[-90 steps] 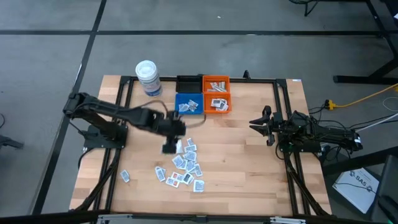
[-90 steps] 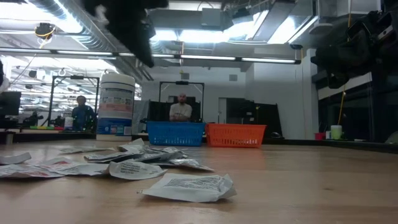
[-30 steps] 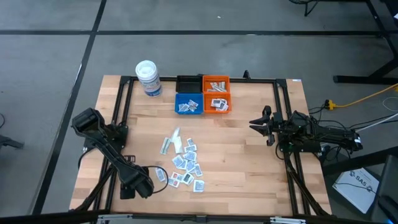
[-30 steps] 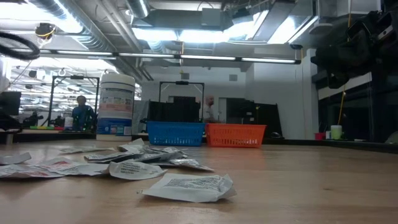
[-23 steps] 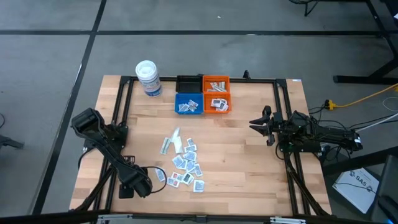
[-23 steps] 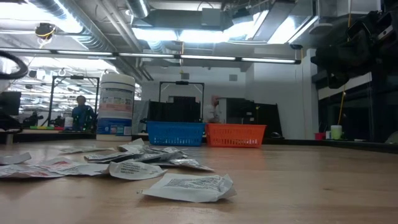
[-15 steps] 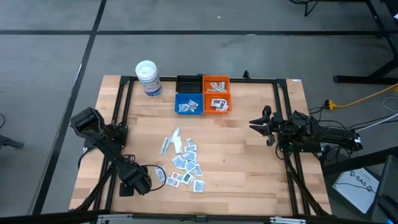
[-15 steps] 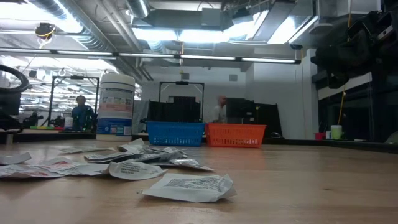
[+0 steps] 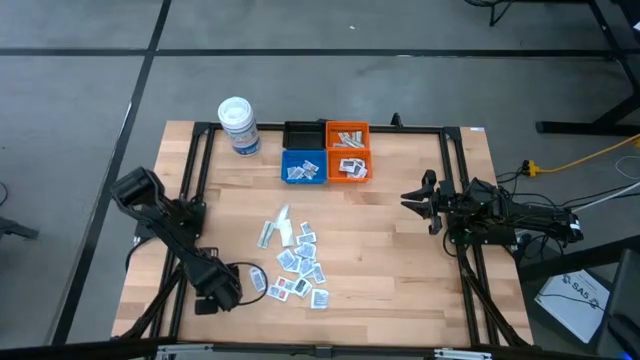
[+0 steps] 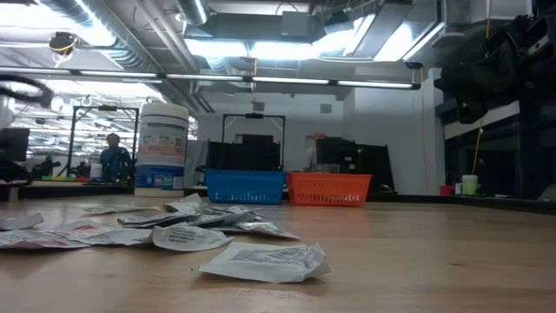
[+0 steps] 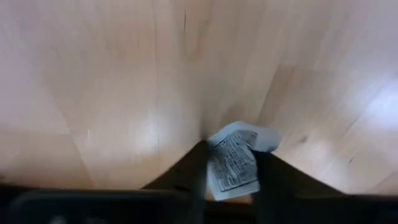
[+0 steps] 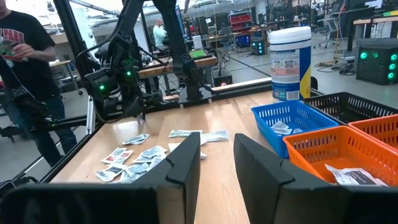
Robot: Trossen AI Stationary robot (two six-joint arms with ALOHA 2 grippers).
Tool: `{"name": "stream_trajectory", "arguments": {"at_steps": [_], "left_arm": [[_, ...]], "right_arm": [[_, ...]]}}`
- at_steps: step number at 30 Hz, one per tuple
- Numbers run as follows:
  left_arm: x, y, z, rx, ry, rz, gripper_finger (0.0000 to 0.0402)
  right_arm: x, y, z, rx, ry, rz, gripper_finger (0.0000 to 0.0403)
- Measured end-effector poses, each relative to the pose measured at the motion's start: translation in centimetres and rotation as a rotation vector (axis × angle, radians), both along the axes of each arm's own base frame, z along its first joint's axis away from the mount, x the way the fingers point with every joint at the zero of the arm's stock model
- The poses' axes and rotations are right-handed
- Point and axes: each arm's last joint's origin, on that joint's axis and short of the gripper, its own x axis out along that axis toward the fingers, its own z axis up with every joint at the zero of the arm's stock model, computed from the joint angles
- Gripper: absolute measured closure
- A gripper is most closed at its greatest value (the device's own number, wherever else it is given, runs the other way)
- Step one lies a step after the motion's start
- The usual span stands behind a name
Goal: Pick & Place First Aid Supplies
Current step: Put the ointment pack into the blue bin
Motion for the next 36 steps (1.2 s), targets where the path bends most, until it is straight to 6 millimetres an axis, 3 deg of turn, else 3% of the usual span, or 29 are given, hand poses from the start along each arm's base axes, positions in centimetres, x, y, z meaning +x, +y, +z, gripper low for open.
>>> {"name": "stream_trajectory", "arguments": {"at_steps": [4,6,19,30,36], "left_arm": [[0.3,0.1,0.7,0.005,-0.096,0.004,0.0383],[0.4,0.2,1.2,-0.006,-0.132,0.01,0.0395],[2.7,1.2,4.8,-0.158,-0.443,0.132,0.0399],[4.5,3.7,6.8,-0.135,-0.625,0.254,0.0399],[6.6,5.9,8.3,-0.155,-0.779,0.332,0.0399]], "right_arm": [[0.0,0.0,0.0,0.0,0.0,0.0,0.0303],[0.0,0.0,0.0,0.0,0.0,0.001,0.0303],[0.0,0.0,0.0,0.0,0.0,0.0,0.0303],[0.0,0.0,0.0,0.0,0.0,0.0,0.0303],[0.0,0.0,0.0,0.0,0.0,0.0,0.0303]]}}
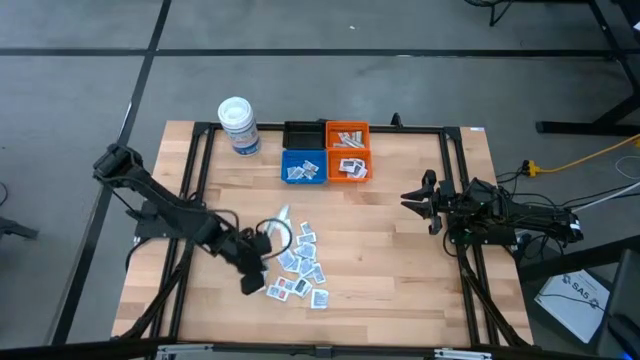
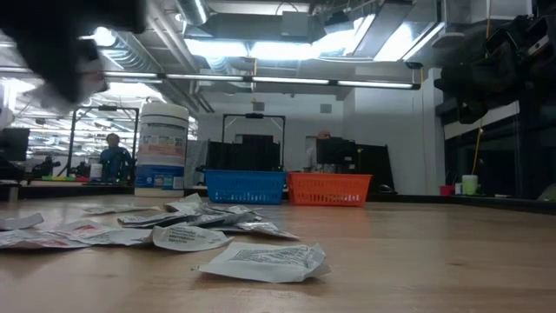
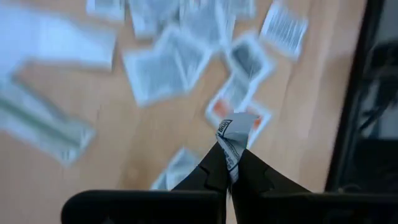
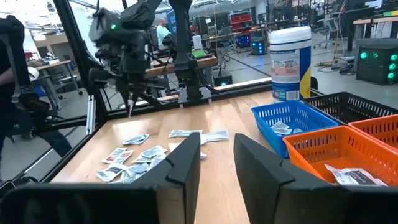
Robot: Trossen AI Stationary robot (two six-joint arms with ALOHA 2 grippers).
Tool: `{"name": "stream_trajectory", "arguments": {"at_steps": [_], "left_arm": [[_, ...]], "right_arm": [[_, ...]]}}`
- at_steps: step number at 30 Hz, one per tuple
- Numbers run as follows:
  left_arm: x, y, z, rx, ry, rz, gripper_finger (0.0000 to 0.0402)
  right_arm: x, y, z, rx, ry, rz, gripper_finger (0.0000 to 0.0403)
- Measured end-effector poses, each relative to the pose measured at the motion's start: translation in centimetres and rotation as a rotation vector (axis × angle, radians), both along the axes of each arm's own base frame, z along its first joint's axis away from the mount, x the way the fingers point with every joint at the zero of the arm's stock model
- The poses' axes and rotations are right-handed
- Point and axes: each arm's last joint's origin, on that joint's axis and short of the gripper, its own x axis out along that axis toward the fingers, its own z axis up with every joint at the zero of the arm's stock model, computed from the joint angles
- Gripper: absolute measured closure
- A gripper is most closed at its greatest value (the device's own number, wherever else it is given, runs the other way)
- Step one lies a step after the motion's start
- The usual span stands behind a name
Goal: Pick & Place First Aid Supplies
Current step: Put the ointment pack into the blue bin
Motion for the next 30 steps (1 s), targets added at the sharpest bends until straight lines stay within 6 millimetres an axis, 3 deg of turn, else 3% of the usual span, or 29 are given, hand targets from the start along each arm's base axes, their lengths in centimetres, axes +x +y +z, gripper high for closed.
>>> {"name": "stream_trajectory", "arguments": {"at_steps": [14,25,30], "left_arm": [[4.9,9.5,2.1,-0.048,-0.27,0.182,0.0399],[5.1,17.2,2.7,0.005,-0.359,0.446,0.0399],[4.8,20.3,2.0,0.053,-0.339,0.556,0.0399]], "right_arm": [[0.0,0.0,0.0,0.0,0.0,0.0,0.0303],[0.0,0.0,0.0,0.0,0.0,0.001,0.0303],[0.0,0.0,0.0,0.0,0.0,0.0,0.0303]]}}
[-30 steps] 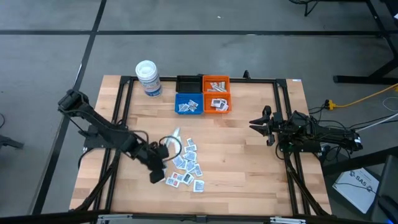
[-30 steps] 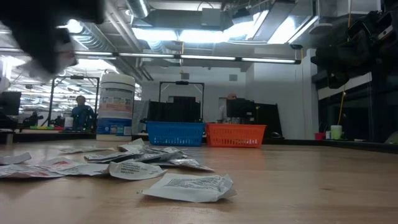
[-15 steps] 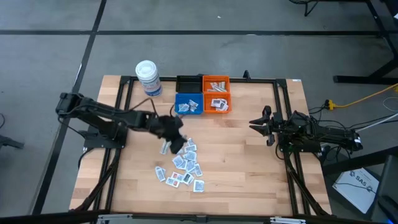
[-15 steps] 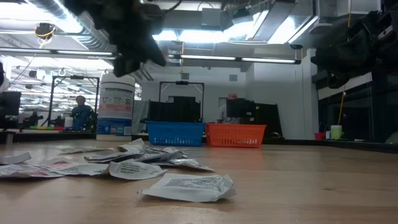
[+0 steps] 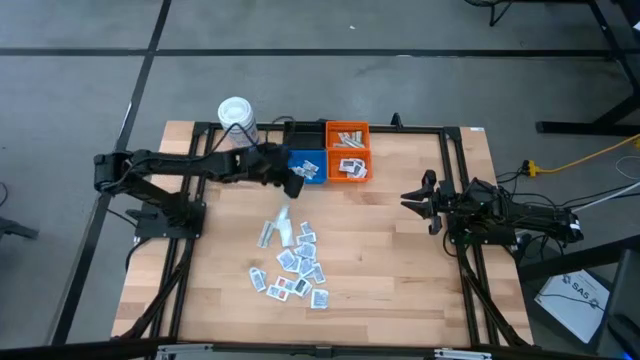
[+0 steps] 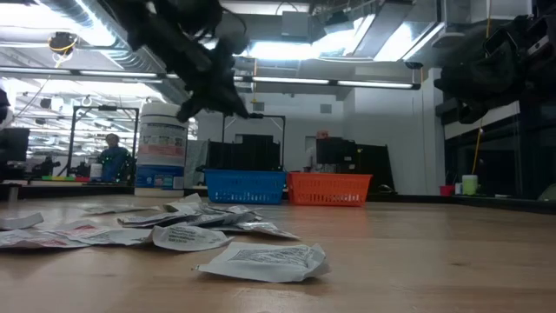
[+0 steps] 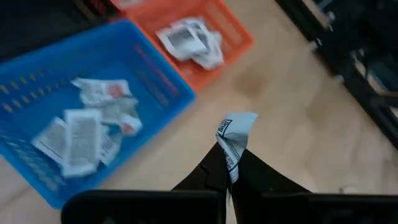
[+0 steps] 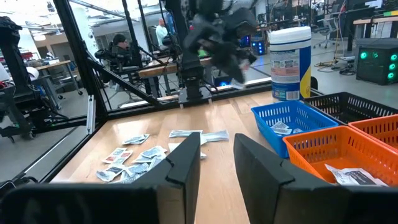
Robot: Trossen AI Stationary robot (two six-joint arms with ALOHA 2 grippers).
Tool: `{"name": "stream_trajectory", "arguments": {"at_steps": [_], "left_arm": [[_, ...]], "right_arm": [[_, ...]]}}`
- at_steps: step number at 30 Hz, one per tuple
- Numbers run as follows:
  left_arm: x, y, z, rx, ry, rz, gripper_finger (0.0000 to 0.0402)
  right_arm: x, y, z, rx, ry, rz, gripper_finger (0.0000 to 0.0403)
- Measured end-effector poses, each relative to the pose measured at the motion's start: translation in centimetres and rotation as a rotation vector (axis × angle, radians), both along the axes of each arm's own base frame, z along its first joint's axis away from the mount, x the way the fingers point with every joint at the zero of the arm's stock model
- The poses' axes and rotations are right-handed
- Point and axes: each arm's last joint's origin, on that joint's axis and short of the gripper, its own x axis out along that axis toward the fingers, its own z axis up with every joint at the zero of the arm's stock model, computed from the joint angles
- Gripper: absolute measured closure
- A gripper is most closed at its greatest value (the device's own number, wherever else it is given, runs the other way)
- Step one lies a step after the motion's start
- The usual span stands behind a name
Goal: Pick & Place First Aid Supplies
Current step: Put the ointment pack into the blue bin, then put the bandage pack into the top orange bin
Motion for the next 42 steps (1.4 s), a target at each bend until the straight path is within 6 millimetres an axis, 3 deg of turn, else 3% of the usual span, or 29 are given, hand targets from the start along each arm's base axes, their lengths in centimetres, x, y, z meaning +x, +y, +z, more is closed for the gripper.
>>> {"name": "stream_trajectory", "arguments": {"at_steps": [8,17,22,33,38,42], "left_arm": [[1.3,3.6,-2.0,0.026,-0.038,0.089,0.0399],[2.0,4.9,-4.1,0.109,0.077,0.021,0.0386],[3.2,5.7,-3.4,0.153,0.134,-0.088,0.0349],[4.8,7.6,-1.7,0.209,0.234,-0.145,0.024],[4.8,7.0,-1.2,0.182,0.285,-0.174,0.0224],[5.3,5.5,-0.2,0.181,0.315,-0.294,0.0228]], "right_arm": [[0.0,0.0,0.0,0.0,0.0,0.0,0.0303],[0.0,0.0,0.0,0.0,0.0,0.0,0.0303],[0.0,0.0,0.0,0.0,0.0,0.0,0.0303],[0.0,0.0,0.0,0.0,0.0,0.0,0.0303],[0.0,0.0,0.0,0.0,0.0,0.0,0.0303],[0.0,0.0,0.0,0.0,0.0,0.0,0.0303]]}}
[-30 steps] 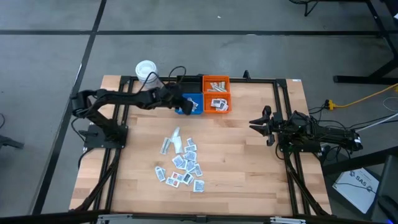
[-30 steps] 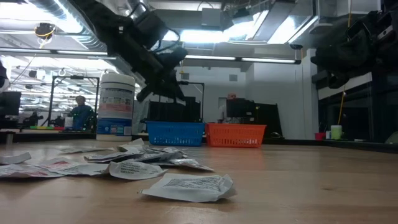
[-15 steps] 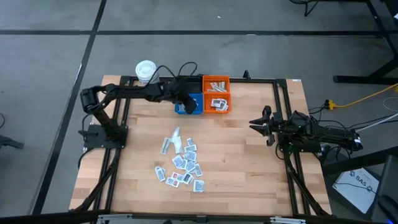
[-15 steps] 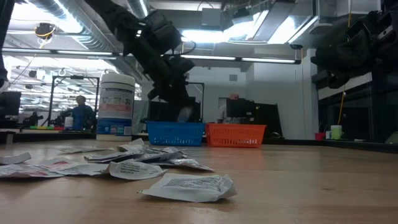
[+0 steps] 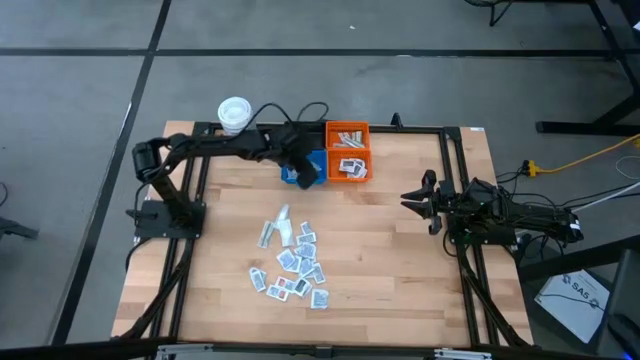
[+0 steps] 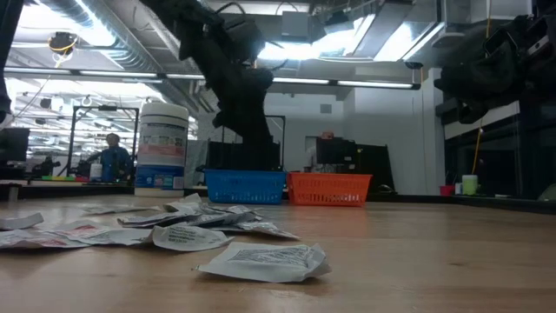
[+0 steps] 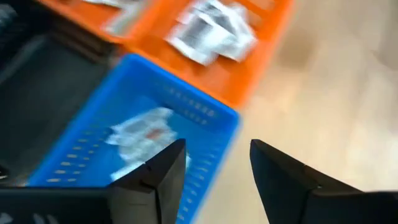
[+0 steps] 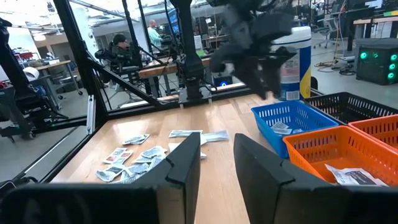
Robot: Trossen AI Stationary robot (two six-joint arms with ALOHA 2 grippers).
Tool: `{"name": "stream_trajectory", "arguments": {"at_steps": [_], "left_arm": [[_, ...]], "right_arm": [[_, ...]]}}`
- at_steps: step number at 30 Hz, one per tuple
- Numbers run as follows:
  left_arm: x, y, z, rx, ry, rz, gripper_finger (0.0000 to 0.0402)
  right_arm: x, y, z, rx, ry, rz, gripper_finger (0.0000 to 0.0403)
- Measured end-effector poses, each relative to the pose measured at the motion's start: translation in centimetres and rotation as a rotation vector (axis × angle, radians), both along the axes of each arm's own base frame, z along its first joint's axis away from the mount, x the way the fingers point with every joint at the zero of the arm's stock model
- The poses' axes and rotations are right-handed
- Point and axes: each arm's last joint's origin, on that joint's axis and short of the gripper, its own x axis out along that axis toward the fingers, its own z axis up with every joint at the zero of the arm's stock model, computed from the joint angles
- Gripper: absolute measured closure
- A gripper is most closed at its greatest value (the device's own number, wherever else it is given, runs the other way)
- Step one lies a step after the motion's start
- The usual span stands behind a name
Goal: Pick & Place First Aid Supplies
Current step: Put the bandage pack into the top orange bin
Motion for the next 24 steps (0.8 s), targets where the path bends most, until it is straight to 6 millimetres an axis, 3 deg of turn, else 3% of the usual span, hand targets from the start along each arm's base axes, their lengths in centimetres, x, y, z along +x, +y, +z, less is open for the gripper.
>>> {"name": "stream_trajectory", "arguments": {"at_steps": [8,24], "left_arm": [[0.9,-4.0,0.8,0.009,0.091,-0.219,0.0243],[0.8,-12.1,0.1,0.113,0.268,-0.58,0.0243]], "right_arm": [[0.0,0.0,0.0,0.0,-0.001,0.001,0.0303],[0.0,0.0,0.0,0.0,0.0,0.0,0.0303]]}}
